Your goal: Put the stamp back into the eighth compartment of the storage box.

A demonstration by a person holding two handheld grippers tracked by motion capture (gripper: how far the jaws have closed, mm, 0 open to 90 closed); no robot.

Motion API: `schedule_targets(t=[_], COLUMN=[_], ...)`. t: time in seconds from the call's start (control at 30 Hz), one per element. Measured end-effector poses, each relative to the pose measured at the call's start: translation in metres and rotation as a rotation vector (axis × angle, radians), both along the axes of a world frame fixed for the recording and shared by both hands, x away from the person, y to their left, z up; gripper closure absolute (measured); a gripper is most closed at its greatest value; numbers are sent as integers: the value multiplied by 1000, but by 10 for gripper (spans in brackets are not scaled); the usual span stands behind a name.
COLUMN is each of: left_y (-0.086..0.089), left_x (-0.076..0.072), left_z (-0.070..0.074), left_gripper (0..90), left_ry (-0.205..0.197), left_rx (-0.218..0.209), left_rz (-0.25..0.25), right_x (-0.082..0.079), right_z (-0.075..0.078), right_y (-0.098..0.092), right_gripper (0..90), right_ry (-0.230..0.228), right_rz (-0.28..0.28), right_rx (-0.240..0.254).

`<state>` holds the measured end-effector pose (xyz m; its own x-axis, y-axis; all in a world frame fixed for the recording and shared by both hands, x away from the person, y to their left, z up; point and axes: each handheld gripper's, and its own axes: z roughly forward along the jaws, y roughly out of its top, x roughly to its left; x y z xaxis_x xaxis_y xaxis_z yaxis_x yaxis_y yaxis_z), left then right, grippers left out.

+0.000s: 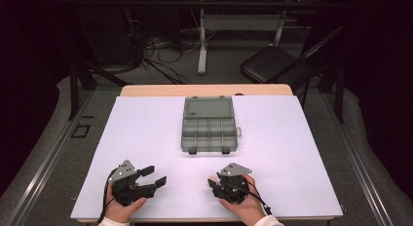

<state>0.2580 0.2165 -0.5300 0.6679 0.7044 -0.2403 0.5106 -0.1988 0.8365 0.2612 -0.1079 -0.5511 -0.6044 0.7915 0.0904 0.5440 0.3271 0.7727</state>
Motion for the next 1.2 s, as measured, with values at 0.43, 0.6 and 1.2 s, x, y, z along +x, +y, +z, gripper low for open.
schedule_targets(t=[0.43, 0.6, 1.2], left_y=[1, 1, 1], left_x=[0, 1, 1], left_z=[0, -1, -1], left_gripper=[309, 309, 309], left_ry=[-4, -6, -2], left_rx=[32, 35, 44], left_rz=[11, 18, 20], right_x=[1, 1, -2], right_z=[-8, -10, -12], right_y=[5, 6, 8], right_gripper=[644, 667, 748], right_ry=[6, 8, -6], right_rz=[0, 4, 10], right_rx=[-19, -23, -44])
